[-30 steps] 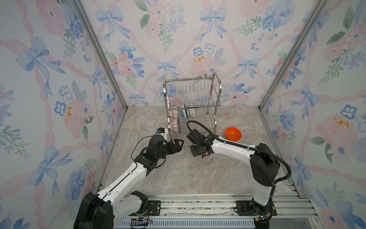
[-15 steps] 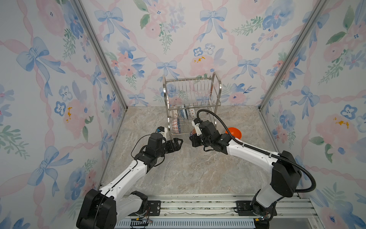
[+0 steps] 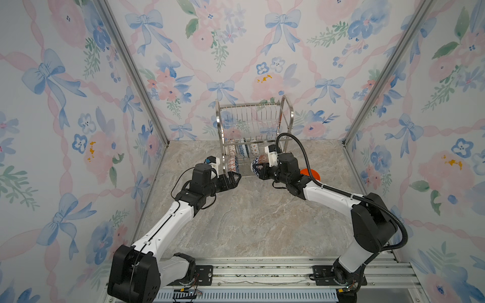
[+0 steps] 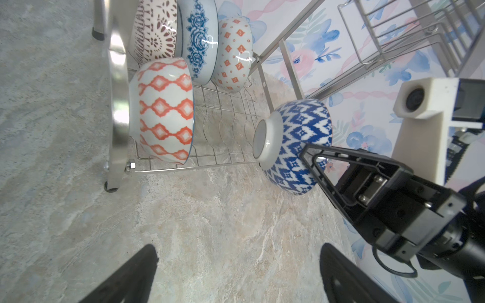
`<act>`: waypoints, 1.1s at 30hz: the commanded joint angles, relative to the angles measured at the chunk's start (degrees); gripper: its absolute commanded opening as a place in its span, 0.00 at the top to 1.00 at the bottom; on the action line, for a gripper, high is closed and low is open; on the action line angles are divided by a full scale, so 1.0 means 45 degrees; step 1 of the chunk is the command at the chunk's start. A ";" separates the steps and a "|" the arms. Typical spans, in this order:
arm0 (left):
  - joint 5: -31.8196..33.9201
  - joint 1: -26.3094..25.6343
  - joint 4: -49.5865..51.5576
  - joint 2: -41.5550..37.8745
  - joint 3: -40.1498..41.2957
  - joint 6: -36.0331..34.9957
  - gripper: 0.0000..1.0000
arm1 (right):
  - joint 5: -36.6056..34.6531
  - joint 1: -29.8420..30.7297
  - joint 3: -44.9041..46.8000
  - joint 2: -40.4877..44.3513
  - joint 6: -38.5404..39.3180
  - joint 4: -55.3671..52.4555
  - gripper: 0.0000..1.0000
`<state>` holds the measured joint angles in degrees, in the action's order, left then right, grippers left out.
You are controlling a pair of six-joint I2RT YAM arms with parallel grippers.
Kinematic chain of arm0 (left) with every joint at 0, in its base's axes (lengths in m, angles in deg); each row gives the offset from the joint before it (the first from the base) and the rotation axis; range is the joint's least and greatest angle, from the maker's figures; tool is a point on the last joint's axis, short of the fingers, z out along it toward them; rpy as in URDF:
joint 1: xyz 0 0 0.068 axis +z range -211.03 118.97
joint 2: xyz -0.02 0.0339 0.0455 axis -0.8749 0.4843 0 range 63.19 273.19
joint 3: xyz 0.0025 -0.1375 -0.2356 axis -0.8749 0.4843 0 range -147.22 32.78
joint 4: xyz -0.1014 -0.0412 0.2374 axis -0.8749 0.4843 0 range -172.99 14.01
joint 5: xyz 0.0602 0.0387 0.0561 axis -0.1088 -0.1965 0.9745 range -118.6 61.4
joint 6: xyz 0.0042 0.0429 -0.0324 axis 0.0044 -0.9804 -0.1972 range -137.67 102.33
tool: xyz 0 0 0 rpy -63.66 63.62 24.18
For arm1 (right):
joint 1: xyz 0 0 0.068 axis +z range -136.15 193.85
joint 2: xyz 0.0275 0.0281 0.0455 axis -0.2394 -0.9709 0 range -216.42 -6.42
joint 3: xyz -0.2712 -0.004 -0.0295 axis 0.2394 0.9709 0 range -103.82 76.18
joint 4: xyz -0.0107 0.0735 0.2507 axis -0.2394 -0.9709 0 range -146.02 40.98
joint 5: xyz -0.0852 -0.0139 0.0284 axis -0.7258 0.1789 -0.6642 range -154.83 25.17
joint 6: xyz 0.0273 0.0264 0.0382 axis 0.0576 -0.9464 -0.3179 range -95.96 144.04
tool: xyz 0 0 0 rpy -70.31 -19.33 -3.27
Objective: Load bowls into a dish rack
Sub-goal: Pick up the bowl from the center of the table, then place the bowl in the dish rack.
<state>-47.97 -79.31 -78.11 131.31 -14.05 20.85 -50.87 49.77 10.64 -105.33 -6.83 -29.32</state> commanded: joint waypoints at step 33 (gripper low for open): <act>-0.0244 0.0524 0.0097 0.0357 0.0377 -0.0006 0.02 | 0.3251 -0.0951 -0.2104 -0.5027 -0.3835 0.7703 1.00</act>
<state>-48.21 -77.50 -77.67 132.21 -12.96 20.92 -38.13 45.90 4.37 -126.93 -22.33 -0.33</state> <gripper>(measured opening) 0.975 0.077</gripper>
